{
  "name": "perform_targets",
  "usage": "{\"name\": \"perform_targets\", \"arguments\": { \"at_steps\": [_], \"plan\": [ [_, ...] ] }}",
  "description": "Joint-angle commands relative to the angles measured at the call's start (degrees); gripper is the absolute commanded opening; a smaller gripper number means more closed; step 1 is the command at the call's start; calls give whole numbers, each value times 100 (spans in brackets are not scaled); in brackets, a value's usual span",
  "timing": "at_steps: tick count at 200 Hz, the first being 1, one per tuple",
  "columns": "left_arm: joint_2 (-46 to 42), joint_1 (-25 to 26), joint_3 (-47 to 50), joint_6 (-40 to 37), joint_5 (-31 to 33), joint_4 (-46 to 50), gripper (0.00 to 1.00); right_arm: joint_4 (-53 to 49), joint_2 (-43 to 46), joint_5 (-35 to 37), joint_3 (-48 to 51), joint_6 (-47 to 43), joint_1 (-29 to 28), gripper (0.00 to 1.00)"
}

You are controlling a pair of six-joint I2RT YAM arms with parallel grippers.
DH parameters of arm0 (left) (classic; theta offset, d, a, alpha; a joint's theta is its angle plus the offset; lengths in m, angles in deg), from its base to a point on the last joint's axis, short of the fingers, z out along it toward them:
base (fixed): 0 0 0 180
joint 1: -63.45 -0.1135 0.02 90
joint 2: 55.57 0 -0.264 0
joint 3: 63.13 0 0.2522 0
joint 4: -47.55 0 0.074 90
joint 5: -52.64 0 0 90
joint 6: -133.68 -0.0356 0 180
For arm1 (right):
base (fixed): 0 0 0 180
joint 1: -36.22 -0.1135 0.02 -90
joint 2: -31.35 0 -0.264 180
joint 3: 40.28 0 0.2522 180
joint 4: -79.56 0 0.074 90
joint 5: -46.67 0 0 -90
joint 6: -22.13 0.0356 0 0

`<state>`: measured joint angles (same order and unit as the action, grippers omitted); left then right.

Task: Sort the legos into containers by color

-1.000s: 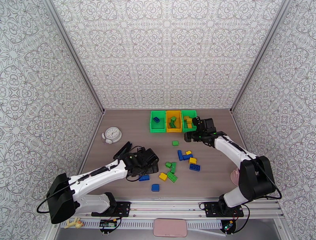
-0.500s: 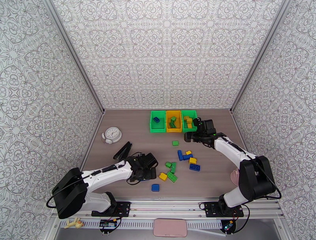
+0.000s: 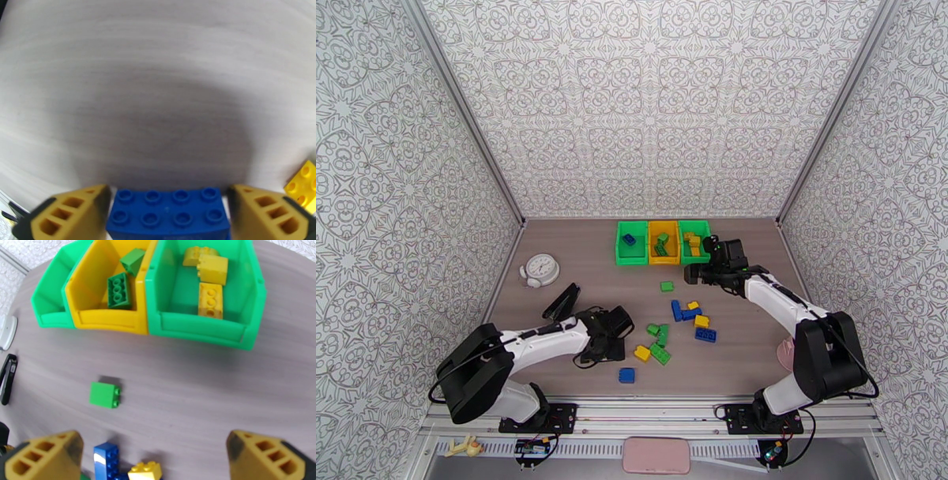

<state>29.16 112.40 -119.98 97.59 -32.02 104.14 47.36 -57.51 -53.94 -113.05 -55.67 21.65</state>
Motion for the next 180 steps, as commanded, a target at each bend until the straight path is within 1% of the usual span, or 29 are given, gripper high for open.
{"name": "perform_targets", "arguments": {
  "at_steps": [1,19,56,81,97,134,165,180],
  "plan": [
    [22,-35,-162,10,-60,42,69,-20,26,24,-50,71,-29,100],
    [-64,-44,-211,41,-4,89,64,-54,-8,42,-121,67,-29,100],
    [-228,-127,-565,-74,215,209,62,-124,15,76,-228,36,-25,100],
    [-206,-290,-1047,-430,435,11,62,-181,185,116,-217,27,-28,100],
    [-106,-442,-1405,-799,531,-380,62,-213,342,134,-145,18,-28,100],
    [545,-953,-2428,-1435,597,-1068,62,-336,714,192,45,44,-29,100],
    [1499,-1472,-3651,-1584,571,-1272,62,-386,894,158,206,148,-29,100],
    [1974,-1671,-4288,-1477,603,-1259,63,-415,957,164,240,185,-29,100]
  ]
}}
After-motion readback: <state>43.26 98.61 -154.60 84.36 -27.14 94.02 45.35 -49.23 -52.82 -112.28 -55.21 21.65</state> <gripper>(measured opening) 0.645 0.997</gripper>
